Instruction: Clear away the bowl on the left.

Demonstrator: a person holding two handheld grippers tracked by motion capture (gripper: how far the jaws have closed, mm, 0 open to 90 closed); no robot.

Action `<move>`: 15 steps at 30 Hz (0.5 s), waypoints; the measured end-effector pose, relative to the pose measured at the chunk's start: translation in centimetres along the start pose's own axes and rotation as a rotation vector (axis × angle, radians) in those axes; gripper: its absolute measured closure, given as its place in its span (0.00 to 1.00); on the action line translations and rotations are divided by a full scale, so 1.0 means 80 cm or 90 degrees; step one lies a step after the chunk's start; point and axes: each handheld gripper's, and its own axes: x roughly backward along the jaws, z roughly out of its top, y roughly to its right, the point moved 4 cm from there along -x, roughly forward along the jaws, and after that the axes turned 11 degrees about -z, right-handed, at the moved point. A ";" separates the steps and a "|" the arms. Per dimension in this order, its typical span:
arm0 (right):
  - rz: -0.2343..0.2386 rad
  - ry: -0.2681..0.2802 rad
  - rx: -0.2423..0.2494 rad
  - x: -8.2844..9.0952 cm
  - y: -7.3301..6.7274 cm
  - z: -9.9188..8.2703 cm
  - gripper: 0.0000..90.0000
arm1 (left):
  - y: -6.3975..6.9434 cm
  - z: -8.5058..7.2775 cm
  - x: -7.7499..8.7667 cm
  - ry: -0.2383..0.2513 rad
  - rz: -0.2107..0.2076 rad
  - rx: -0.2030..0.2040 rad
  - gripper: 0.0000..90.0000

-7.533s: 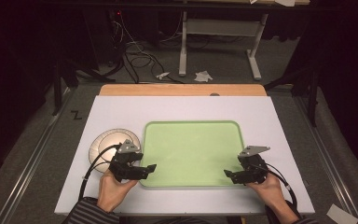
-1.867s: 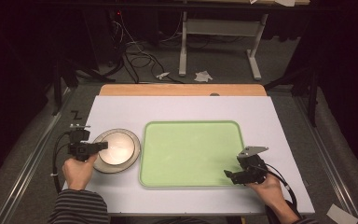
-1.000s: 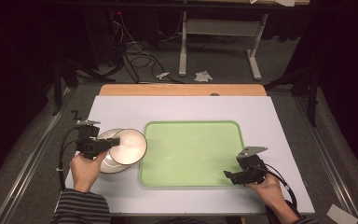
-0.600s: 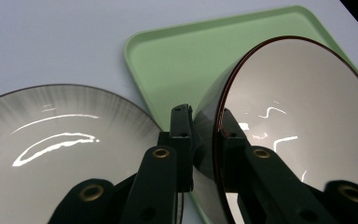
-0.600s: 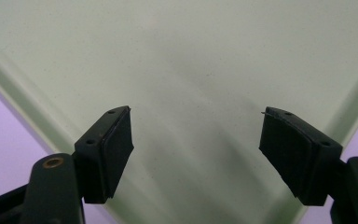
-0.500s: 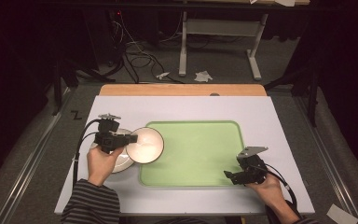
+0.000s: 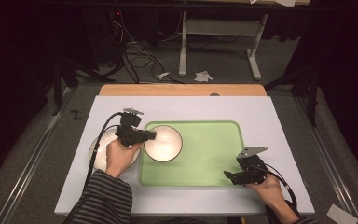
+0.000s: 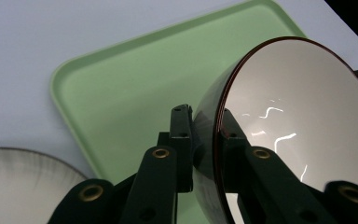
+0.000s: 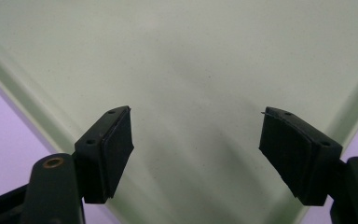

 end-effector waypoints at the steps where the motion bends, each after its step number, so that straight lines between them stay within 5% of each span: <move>1: 0.000 -0.001 -0.002 0.000 0.000 0.000 0.30 | 0.001 0.002 -0.005 -0.001 -0.004 0.001 0.90; 6: 0.002 0.003 -0.001 0.000 0.000 0.001 0.30 | 0.001 0.010 -0.033 -0.013 -0.016 0.008 0.90; 15: 0.003 0.006 0.002 0.001 0.000 0.001 0.30 | 0.008 0.022 -0.078 -0.021 0.004 0.000 0.90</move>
